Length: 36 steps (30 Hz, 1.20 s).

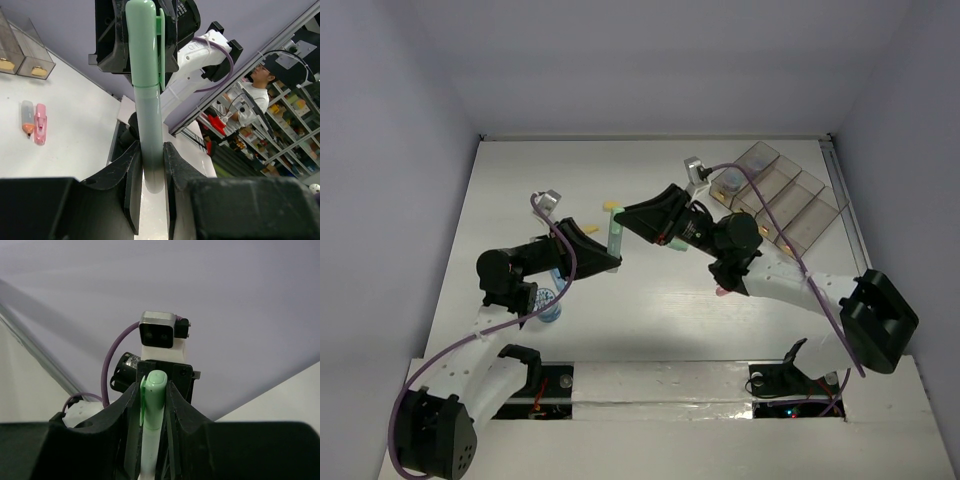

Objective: Sort the stationery into containers
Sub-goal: Close the pen cap on the pen, then place the pen in the storage box.

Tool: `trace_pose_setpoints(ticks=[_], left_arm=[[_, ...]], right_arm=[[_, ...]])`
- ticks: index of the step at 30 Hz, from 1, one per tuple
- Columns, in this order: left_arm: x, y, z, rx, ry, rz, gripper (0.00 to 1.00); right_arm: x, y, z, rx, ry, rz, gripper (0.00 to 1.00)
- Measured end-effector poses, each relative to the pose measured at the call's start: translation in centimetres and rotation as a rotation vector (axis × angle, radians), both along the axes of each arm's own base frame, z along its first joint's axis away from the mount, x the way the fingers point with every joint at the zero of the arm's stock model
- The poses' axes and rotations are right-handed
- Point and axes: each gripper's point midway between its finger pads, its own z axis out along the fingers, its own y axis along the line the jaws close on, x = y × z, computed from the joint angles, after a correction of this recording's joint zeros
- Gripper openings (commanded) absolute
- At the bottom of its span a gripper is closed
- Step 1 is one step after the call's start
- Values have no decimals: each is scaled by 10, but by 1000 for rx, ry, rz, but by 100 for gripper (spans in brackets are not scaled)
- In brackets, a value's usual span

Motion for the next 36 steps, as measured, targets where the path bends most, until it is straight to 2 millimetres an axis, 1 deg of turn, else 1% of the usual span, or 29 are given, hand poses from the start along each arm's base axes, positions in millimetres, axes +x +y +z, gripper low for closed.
trace_pose_setpoints(ticks=[8, 15, 21, 28, 32, 35, 36], left_arm=[[-4, 0, -5, 23, 8, -31, 0], [-6, -1, -2, 45, -28, -61, 0], [-9, 1, -3, 71, -47, -90, 0], [-11, 2, -5, 94, -32, -120, 0], [-10, 2, -5, 93, -31, -116, 0], [-8, 2, -4, 90, -26, -88, 18], [-6, 3, -3, 86, -21, -63, 29]], right_arm=[[-5, -4, -7, -29, -18, -46, 0], [-10, -2, -8, -43, -40, -93, 0], [-15, 1, -14, -40, -37, -105, 0], [-16, -5, -21, -19, -28, -124, 0], [-16, -8, -18, -9, -19, -139, 0], [-12, -7, -13, -6, 1, -164, 0], [-9, -6, -12, -12, 12, -173, 0]])
